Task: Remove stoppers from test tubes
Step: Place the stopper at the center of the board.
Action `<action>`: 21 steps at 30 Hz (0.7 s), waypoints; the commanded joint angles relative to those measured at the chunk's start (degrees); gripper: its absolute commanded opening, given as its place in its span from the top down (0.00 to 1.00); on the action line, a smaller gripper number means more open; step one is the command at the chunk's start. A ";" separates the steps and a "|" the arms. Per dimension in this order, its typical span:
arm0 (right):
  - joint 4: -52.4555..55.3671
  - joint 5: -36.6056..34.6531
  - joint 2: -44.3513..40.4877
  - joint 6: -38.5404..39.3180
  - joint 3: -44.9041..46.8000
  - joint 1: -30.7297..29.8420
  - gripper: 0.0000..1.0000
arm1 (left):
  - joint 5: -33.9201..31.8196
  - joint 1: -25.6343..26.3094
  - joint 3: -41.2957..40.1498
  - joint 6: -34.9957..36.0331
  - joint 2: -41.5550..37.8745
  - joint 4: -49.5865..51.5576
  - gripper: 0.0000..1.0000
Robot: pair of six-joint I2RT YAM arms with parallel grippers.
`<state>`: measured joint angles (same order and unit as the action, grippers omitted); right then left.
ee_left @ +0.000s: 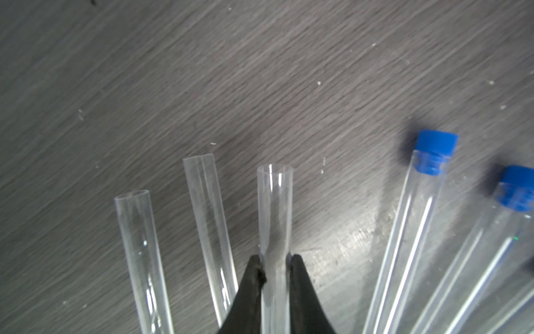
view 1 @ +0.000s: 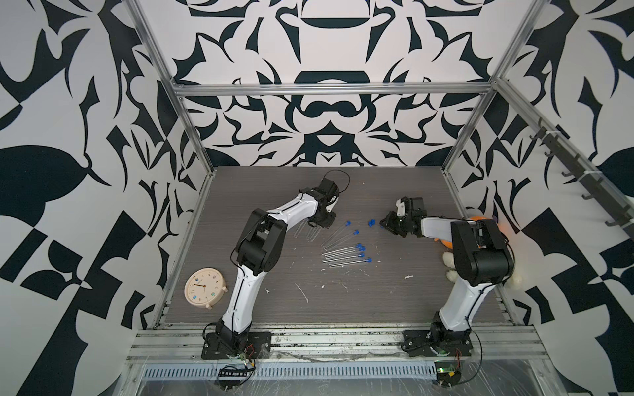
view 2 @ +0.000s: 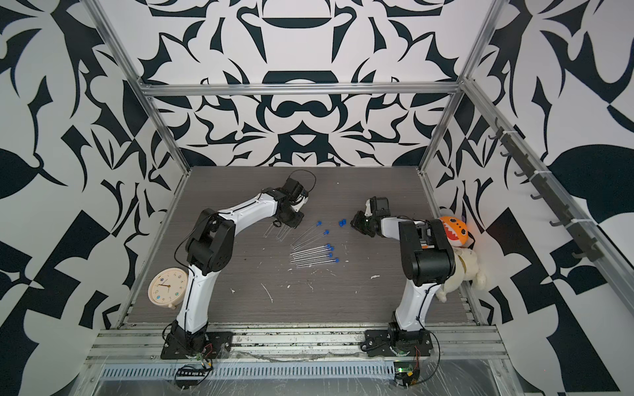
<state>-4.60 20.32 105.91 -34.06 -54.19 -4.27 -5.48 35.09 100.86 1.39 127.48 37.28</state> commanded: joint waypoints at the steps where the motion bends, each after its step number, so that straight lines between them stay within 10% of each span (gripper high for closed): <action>1: 1.73 -2.30 -0.75 0.74 -0.24 -0.27 0.83 | -1.19 -0.07 1.71 -0.90 1.34 1.73 1.00; 21: 6.93 -3.88 -9.30 3.38 -2.05 -0.39 0.69 | -1.34 0.42 2.94 -1.56 0.75 2.73 0.72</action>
<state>0.73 17.67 99.18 -32.29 -54.22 -4.36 -7.53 35.33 101.86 0.08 128.11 38.26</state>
